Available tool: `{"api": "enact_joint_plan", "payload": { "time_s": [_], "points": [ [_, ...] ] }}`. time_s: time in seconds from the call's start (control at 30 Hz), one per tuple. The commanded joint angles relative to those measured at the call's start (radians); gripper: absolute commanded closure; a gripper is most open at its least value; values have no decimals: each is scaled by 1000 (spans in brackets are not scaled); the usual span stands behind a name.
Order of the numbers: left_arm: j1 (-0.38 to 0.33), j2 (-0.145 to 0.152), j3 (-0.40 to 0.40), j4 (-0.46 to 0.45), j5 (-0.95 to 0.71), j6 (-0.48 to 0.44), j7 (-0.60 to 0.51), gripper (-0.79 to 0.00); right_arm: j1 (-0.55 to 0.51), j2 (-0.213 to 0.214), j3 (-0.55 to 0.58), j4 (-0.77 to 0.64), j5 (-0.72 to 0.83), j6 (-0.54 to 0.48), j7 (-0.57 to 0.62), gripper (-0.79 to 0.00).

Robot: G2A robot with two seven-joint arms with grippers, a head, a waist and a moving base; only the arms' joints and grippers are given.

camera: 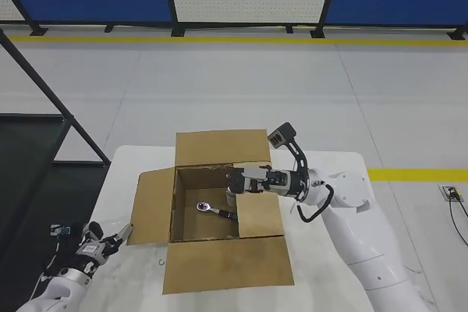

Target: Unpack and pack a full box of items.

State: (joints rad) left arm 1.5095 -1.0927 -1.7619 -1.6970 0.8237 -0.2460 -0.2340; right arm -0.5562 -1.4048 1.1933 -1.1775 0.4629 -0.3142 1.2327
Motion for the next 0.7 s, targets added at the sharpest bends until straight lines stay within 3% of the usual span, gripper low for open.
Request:
{"api": "enact_joint_plan", "payload": {
  "time_s": [0.0,0.67],
  "points": [
    [-1,1,2,0,11,-5,-7,-785,1,2,-2,-2,1,5,1,-785],
    [-7,1,-4,29,12,-6,-5,-785,12,11,-25,6,19,-3,-9,-785]
  ]
}}
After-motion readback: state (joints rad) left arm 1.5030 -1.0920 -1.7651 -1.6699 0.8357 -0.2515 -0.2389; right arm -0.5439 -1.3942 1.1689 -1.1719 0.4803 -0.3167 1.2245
